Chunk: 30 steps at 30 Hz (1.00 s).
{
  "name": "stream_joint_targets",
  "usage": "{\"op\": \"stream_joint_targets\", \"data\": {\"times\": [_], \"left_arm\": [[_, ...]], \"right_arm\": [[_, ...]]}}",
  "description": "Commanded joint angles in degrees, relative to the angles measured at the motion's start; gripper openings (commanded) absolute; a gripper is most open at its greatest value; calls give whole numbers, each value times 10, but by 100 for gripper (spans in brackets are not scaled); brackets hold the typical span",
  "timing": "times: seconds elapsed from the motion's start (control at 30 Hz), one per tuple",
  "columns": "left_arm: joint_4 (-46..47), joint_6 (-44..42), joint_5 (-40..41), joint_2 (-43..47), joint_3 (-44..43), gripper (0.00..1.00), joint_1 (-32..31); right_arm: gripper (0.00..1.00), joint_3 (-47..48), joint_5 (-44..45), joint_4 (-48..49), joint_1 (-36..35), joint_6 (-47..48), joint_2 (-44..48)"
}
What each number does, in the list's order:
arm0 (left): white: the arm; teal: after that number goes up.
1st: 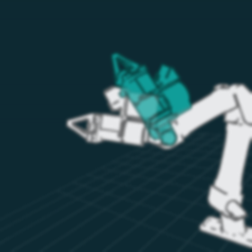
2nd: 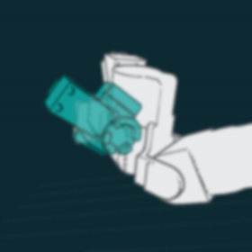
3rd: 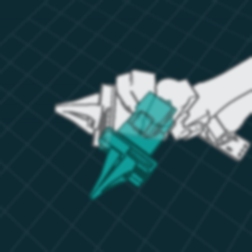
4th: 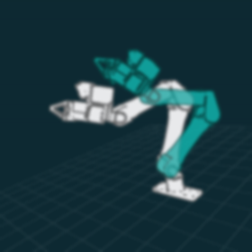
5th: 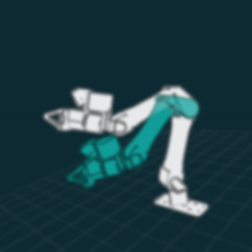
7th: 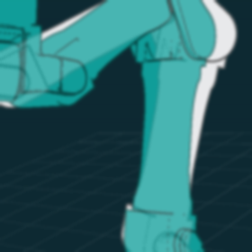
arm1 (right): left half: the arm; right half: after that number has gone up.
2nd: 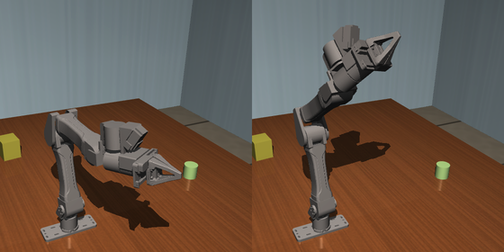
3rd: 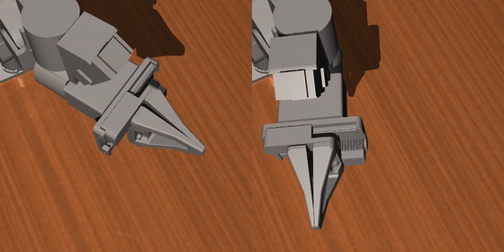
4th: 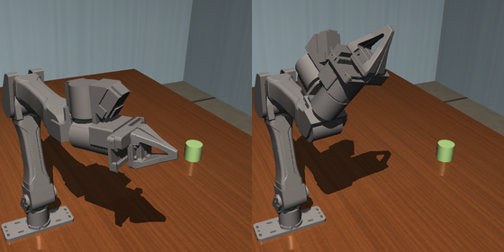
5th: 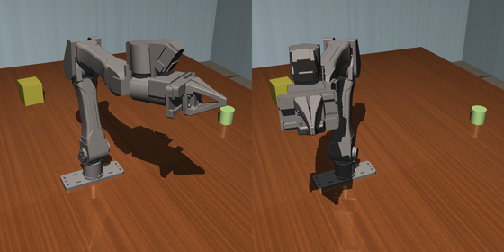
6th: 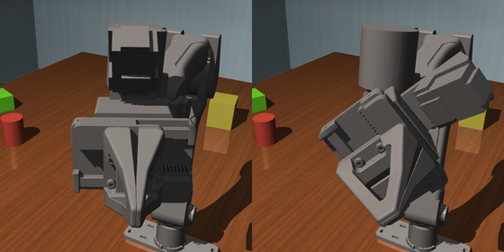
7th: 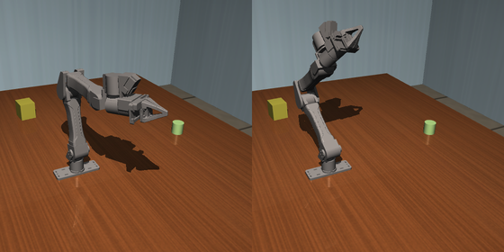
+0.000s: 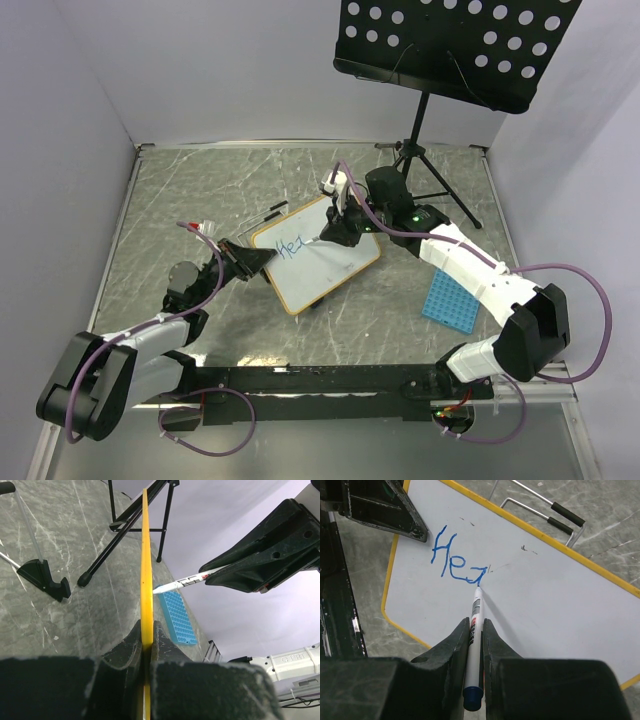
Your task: Write a sentence on the whiteboard
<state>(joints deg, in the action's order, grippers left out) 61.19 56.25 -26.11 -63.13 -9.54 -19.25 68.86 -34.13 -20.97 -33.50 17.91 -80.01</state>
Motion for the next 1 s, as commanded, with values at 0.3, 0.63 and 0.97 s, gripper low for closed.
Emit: {"op": "stream_joint_targets", "data": {"times": [0.3, 0.63, 0.97], "left_arm": [[63, 7, -6, 35, -7, 1, 9], [73, 10, -20, 21, -8, 1, 9], [83, 14, -32, 13, -12, 1, 9]], "right_arm": [[0, 8, 5, 1, 18, 2, 9], [0, 5, -23, 27, 29, -10, 42], [0, 13, -29, 32, 30, -18, 15]]}}
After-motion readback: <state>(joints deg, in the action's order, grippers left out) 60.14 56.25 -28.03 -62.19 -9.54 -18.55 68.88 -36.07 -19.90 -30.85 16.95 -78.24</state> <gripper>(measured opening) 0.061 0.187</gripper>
